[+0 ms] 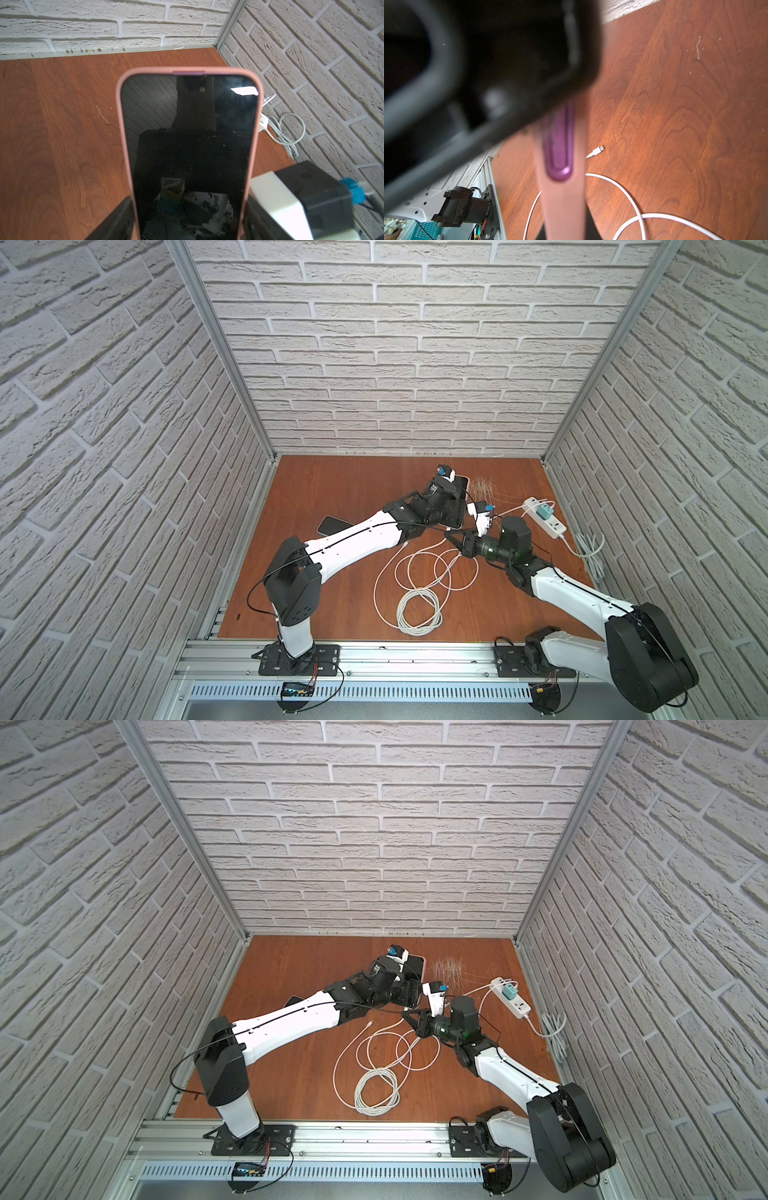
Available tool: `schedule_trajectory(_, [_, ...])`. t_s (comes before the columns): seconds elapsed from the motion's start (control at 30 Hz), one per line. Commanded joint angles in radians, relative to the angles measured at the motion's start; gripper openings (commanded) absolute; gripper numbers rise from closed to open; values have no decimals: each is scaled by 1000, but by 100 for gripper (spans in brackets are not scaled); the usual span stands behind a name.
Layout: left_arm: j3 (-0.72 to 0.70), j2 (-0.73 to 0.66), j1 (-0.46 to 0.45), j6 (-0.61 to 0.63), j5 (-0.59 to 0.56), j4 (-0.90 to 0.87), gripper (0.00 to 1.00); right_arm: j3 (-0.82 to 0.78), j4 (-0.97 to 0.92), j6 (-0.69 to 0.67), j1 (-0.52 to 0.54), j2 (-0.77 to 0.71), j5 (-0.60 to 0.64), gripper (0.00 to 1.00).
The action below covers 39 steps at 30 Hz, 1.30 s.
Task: Plug the charging cable into the phone
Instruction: Insert the charging cable into the phone, then place the phone at the center of the board.
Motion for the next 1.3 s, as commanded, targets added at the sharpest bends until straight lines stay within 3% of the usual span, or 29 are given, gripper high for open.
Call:
schedule_trajectory(0.0, [-1, 9, -58, -36, 138, -179, 0, 78, 224, -6, -19, -43, 115, 7])
schedule_trajectory(0.23, [62, 25, -32, -51, 114, -214, 0, 79, 187, -27, -18, -58, 108, 21])
schedule_trajectory(0.43, [125, 50, 19, -81, 85, -251, 0, 48, 145, -62, -18, -120, 111, 50])
schedule_trajectory(0.53, [148, 65, 48, -98, 74, -271, 0, 27, 97, -80, -18, -172, 118, 57])
schedule_trajectory(0.73, [262, 158, 129, -112, 59, -367, 0, -25, -39, -89, -18, -307, 221, 61])
schedule_trajectory(0.9, [461, 309, 204, -94, 44, -519, 0, -95, -72, -84, -19, -367, 339, 66])
schedule_trajectory(1.27, [1076, 762, 337, -88, 79, -856, 0, -73, 16, -45, -20, -168, 330, 65])
